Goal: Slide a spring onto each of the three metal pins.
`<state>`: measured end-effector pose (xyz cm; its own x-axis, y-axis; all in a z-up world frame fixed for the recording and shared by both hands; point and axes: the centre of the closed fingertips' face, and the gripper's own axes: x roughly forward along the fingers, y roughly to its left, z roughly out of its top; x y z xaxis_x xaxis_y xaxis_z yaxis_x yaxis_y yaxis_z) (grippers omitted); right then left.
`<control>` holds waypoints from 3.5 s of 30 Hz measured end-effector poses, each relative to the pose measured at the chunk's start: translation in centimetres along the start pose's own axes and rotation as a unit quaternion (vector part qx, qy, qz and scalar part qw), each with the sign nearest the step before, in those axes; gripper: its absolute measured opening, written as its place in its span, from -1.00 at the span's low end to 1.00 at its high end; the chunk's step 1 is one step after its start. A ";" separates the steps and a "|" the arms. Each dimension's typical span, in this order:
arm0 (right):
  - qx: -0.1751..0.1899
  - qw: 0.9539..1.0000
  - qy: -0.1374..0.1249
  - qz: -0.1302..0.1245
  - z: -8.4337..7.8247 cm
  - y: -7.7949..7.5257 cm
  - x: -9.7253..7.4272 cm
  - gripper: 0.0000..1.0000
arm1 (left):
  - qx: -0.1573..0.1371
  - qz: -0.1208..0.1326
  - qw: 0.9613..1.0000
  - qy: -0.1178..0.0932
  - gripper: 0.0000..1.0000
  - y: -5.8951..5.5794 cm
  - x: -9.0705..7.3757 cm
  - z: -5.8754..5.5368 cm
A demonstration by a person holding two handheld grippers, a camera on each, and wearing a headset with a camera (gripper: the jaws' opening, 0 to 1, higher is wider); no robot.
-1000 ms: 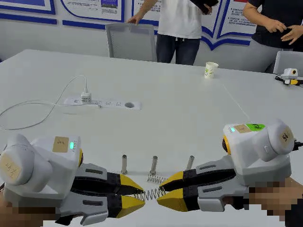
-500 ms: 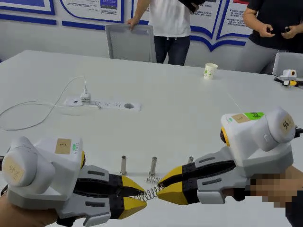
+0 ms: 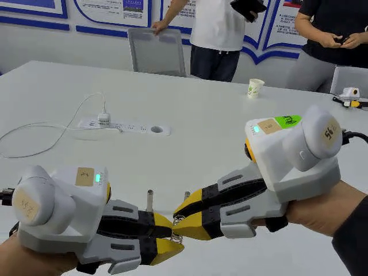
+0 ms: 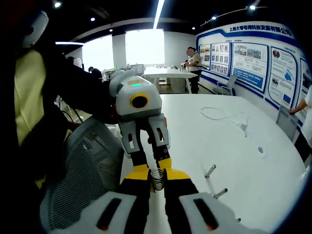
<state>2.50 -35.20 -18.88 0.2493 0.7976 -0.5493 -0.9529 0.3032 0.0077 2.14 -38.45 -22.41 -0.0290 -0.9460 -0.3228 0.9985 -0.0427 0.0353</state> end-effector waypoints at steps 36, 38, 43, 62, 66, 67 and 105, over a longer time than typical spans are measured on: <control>0.016 0.998 -0.032 -0.057 1.2 -4.6 0.5 -0.78 | -0.065 0.085 0.994 -0.009 -0.28 3.0 -4.5 -2.1; 0.016 0.997 -0.035 -0.064 1.4 -5.2 0.7 -0.78 | -0.070 0.094 0.993 -0.011 -0.24 3.3 -5.0 -2.2; 0.019 0.996 -0.041 -0.074 1.6 -6.5 1.3 -0.78 | -0.079 0.112 0.990 -0.013 -0.17 3.8 -6.1 -2.5; 0.028 0.990 -0.051 -0.126 1.6 -12.2 3.8 -0.78 | -0.109 0.147 0.983 -0.016 -0.01 3.9 -7.5 -3.8; 0.030 0.989 -0.054 -0.133 1.6 -13.1 4.5 -0.78 | -0.115 0.153 0.981 -0.021 0.02 4.1 -7.5 -4.0; 0.030 0.989 -0.052 -0.135 1.5 -13.3 4.6 -0.78 | -0.117 0.154 0.981 -0.021 0.02 4.1 -7.6 -4.0; 0.066 0.987 -0.026 -0.144 -2.8 -15.3 8.3 -0.77 | -0.134 0.153 0.979 -0.014 0.06 4.3 -7.4 -5.1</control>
<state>18.63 -34.66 -25.89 0.5183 0.6929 -0.5012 -0.8113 0.5837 -0.0321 6.85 -30.01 -24.71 0.2760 -0.9099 -0.3098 0.9369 0.3267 -0.1247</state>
